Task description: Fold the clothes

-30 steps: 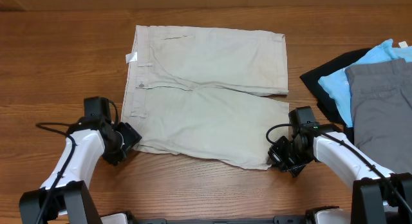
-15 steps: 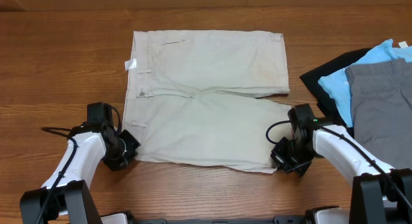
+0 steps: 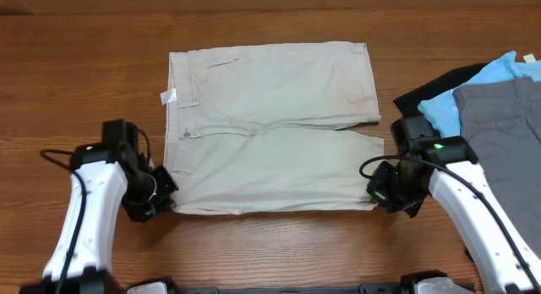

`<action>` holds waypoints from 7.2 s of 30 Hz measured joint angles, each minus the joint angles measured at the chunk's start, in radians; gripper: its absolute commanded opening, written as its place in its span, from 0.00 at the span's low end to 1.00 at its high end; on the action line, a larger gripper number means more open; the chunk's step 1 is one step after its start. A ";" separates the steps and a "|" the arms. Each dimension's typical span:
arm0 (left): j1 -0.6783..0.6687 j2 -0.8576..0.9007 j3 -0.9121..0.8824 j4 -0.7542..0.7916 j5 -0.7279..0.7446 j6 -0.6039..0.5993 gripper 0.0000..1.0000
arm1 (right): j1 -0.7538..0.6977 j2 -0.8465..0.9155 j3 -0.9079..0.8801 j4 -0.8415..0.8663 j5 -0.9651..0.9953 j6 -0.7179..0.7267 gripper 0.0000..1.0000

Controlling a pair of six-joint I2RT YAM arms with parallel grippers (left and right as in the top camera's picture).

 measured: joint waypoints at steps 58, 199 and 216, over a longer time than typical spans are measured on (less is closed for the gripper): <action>-0.041 0.188 0.375 0.591 0.013 -0.042 0.04 | 0.006 0.531 0.616 0.560 0.060 -0.265 0.04; -0.019 0.738 0.937 0.012 -0.051 0.341 0.91 | 0.275 0.474 0.586 0.644 -0.109 -0.372 0.40; 0.015 0.845 0.935 0.121 -0.031 0.390 0.91 | 0.372 0.649 0.586 0.795 -0.069 -0.324 0.31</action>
